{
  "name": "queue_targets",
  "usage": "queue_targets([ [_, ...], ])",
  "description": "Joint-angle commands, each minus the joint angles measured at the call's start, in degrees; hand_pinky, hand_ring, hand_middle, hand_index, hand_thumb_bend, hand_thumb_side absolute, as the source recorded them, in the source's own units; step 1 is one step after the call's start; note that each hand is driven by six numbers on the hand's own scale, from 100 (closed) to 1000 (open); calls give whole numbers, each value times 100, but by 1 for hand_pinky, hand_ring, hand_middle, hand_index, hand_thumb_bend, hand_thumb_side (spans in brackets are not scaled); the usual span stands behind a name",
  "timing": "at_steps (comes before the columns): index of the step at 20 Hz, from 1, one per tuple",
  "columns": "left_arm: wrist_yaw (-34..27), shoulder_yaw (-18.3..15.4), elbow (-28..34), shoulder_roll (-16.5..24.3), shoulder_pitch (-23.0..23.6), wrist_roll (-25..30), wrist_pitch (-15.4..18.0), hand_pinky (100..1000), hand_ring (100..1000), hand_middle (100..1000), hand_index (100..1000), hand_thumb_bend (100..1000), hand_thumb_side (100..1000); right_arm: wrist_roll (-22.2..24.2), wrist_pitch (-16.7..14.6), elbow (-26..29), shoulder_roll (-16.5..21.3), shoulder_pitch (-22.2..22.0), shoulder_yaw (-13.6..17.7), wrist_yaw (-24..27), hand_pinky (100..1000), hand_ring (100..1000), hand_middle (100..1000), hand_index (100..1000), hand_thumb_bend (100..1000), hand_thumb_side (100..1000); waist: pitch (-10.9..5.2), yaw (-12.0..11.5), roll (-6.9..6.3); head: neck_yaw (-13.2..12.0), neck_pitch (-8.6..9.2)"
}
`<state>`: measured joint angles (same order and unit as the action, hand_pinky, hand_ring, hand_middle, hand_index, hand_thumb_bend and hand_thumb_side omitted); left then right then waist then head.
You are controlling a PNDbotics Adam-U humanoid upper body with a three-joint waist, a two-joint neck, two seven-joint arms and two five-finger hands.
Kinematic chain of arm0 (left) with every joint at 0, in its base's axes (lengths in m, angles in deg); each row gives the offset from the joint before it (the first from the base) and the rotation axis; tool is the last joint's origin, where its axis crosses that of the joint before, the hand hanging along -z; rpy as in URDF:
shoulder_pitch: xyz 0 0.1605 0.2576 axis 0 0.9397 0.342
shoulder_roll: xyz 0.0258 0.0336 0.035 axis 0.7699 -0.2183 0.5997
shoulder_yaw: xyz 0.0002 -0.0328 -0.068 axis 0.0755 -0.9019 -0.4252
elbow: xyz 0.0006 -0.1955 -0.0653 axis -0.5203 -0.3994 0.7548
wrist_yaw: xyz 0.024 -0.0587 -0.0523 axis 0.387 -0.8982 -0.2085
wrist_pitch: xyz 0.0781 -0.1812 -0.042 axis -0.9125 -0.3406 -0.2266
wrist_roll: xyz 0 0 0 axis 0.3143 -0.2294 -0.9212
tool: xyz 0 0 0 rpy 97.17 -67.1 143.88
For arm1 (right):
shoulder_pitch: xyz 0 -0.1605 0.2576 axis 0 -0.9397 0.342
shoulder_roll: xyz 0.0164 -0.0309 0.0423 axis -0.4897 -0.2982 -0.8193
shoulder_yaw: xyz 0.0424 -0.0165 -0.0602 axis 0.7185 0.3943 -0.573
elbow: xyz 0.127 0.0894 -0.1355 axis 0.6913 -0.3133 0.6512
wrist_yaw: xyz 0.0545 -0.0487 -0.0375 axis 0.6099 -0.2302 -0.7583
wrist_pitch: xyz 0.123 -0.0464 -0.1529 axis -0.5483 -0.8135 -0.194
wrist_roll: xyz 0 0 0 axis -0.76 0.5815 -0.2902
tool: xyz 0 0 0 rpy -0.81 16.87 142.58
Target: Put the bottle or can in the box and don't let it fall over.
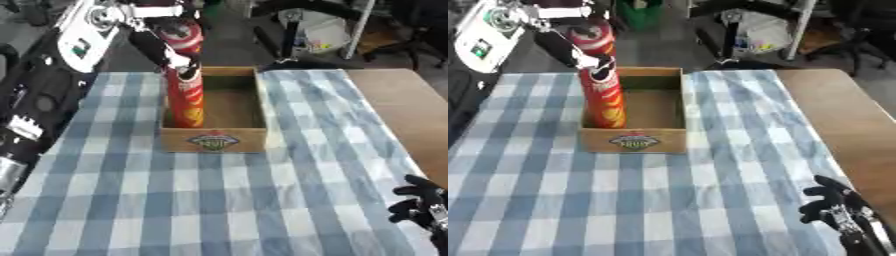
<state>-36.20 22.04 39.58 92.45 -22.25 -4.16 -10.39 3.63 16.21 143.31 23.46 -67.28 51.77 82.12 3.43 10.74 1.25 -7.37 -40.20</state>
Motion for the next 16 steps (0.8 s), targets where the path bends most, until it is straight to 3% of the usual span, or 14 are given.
queue_targets([
  [1, 23, -12, 47, 116, -89, 568, 621, 719, 770, 796, 911, 238, 466, 7, -14, 70, 114, 37, 11, -14, 527, 578, 660, 847, 100, 648, -41, -16, 2, 34, 13],
  [5, 36, -63, 59, 183, -42, 522, 719, 825, 843, 838, 922, 352, 584, -3, -15, 73, 112, 28, 19, -35, 527, 578, 660, 847, 100, 648, -38, -41, 0, 62, 23],
  [8, 57, -93, 76, 246, -26, 457, 745, 856, 868, 859, 927, 407, 631, -6, -19, 77, 115, 22, 26, -57, 527, 578, 660, 847, 100, 646, -39, -58, -2, 81, 31],
  [16, -465, -283, 556, 692, 117, 40, 632, 840, 837, 839, 920, 353, 602, -29, -20, 71, 117, 3, 54, -106, 527, 578, 660, 847, 100, 646, -39, -138, -19, 178, 94],
])
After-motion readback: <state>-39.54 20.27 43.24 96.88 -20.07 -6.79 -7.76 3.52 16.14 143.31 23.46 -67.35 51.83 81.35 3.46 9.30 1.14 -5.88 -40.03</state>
